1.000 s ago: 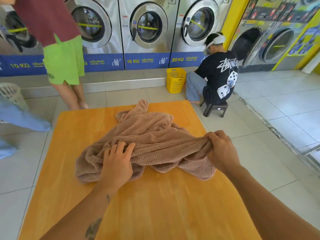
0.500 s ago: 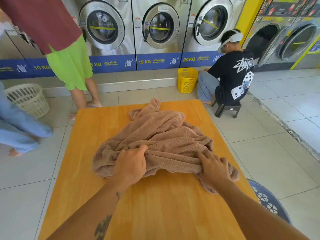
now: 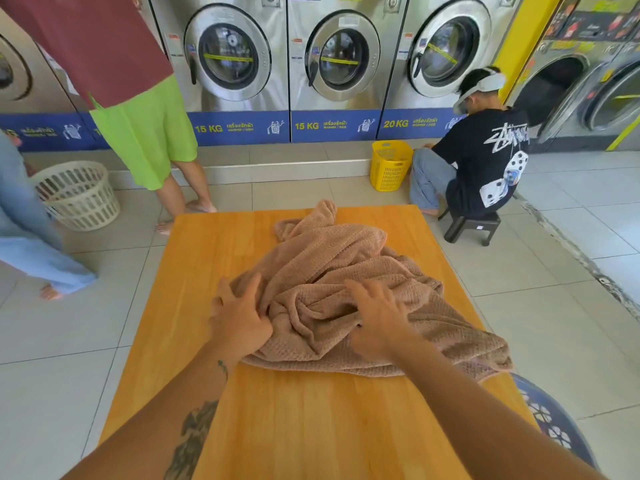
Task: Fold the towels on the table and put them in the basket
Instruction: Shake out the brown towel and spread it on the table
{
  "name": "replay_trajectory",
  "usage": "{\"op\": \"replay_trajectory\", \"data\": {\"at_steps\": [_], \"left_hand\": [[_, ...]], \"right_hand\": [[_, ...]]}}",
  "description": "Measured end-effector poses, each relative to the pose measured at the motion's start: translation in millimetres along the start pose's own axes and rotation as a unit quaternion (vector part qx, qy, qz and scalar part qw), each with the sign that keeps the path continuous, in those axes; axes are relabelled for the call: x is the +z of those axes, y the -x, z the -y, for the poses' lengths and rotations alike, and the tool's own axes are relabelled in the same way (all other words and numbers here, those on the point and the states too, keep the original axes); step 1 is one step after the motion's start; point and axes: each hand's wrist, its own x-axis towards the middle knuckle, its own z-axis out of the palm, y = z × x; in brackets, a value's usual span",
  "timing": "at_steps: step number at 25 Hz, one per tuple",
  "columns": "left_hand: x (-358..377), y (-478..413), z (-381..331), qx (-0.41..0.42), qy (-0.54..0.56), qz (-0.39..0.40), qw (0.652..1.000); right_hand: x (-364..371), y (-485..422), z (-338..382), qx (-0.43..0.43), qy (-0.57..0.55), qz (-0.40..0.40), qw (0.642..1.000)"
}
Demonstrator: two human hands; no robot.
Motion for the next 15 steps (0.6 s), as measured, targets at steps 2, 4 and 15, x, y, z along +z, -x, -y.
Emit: {"op": "replay_trajectory", "data": {"at_steps": [2, 4, 15], "left_hand": [[8.8, 8.0, 7.1, 0.056, -0.011, 0.088, 0.994], [12.5, 19.0, 12.2, 0.116, 0.026, 0.13, 0.984], [0.3, -22.8, -9.6, -0.017, 0.261, 0.06, 0.963]], "right_hand": [[21.4, -5.7, 13.1, -0.024, 0.047, 0.049, 0.997], [22.5, -8.4, 6.7, 0.049, 0.08, 0.18, 0.979], [8.6, -34.3, 53.5, 0.037, -0.269, 0.078, 0.959]]}}
